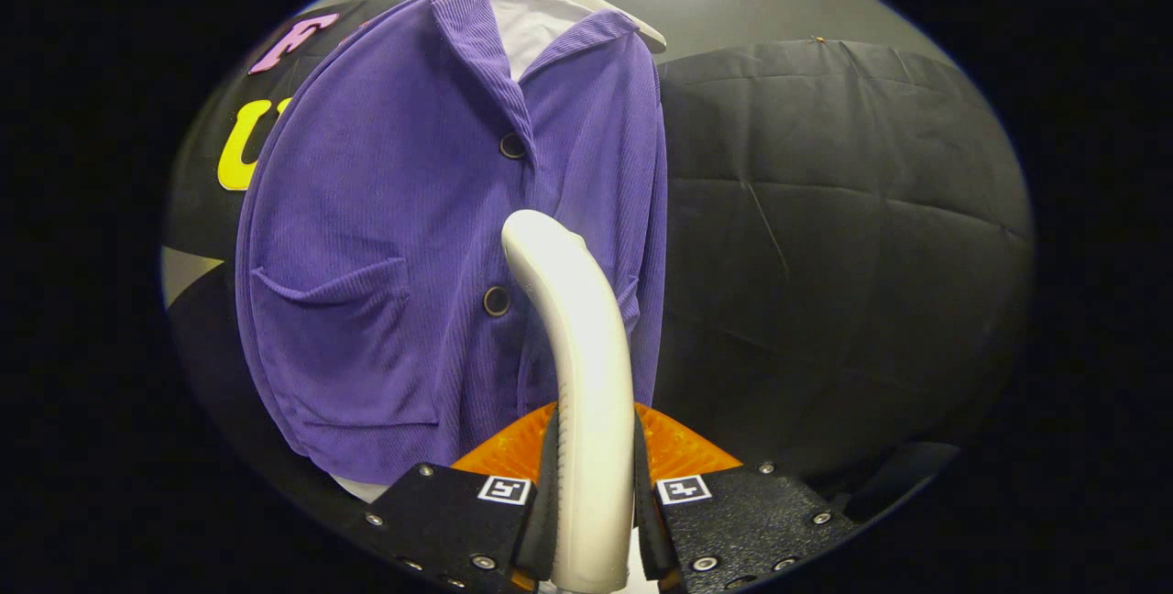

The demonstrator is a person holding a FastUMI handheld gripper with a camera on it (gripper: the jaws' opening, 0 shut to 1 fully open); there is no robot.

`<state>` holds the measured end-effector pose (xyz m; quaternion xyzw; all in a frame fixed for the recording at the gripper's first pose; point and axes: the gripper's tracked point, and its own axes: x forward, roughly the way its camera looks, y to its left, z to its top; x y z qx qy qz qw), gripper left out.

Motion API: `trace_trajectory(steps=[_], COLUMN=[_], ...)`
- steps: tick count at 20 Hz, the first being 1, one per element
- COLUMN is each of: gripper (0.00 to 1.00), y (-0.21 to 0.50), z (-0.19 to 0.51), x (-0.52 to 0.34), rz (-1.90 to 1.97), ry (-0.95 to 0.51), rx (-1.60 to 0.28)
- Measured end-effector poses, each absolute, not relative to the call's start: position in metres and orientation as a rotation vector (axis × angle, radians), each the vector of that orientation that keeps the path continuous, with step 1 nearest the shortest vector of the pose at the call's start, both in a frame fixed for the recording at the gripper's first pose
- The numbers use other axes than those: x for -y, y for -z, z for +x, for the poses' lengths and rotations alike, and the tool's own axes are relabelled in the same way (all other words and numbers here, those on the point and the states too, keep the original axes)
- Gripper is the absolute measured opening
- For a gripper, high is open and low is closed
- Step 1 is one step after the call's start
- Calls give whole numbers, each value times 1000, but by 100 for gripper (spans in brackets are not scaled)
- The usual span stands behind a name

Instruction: Iron the clothes twice with a garment steamer, once on the left side and once on the right side.

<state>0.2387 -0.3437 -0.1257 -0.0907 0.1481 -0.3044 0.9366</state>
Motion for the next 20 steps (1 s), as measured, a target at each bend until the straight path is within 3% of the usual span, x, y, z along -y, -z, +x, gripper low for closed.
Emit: trace_trajectory(steps=[20], gripper=[36], y=[219], z=[176], x=[325], rz=[-169], ry=[602], rx=[-510])
